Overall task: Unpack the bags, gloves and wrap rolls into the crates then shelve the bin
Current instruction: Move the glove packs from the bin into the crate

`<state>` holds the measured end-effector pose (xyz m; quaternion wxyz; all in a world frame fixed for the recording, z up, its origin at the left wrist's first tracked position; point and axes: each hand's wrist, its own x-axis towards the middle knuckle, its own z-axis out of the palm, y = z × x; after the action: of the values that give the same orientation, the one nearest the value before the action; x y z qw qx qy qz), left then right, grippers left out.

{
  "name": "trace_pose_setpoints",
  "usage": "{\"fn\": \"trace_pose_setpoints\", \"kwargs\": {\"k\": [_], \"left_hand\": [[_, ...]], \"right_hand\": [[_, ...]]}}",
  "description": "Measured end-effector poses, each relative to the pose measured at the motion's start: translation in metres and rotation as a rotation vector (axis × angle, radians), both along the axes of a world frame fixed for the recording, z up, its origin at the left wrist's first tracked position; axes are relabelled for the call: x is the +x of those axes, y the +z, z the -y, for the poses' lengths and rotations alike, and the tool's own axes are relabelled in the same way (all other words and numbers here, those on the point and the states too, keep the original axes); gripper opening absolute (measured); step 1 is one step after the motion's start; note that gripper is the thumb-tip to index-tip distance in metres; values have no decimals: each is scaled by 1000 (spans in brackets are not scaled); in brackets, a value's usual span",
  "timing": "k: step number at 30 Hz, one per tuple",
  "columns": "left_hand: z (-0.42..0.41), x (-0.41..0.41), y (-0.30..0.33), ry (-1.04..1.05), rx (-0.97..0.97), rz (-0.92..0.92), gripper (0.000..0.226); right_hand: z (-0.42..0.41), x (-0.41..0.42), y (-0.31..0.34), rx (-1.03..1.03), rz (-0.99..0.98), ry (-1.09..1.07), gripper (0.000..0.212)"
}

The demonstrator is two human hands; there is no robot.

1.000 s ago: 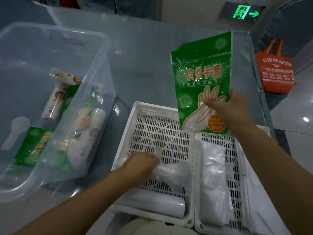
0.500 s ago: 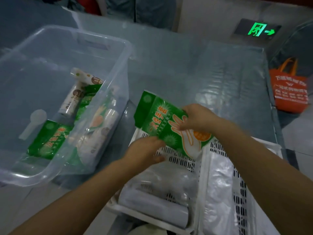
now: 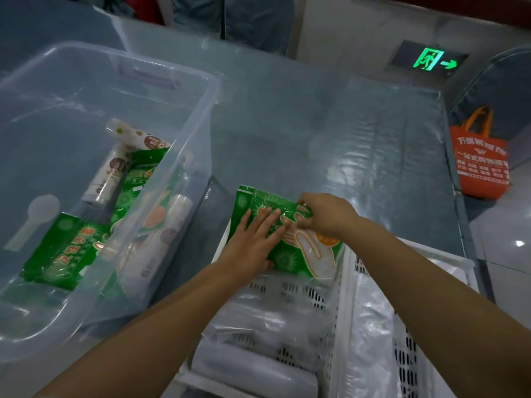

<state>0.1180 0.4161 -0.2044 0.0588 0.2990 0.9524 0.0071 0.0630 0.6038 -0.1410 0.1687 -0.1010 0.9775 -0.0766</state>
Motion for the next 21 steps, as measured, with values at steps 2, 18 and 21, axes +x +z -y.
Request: {"fn": "trace_pose_setpoints", "kwargs": {"k": [2, 18, 21], "left_hand": [[0, -1, -3, -3, 24, 10, 98], [2, -7, -4, -49, 4, 85, 95], [0, -8, -3, -42, -8, 86, 96]], "right_hand": [[-11, -1, -2, -44, -22, -92, 23], [-22, 2, -25, -257, -217, -365, 17], [-23, 4, -25, -284, -218, -352, 16]]}}
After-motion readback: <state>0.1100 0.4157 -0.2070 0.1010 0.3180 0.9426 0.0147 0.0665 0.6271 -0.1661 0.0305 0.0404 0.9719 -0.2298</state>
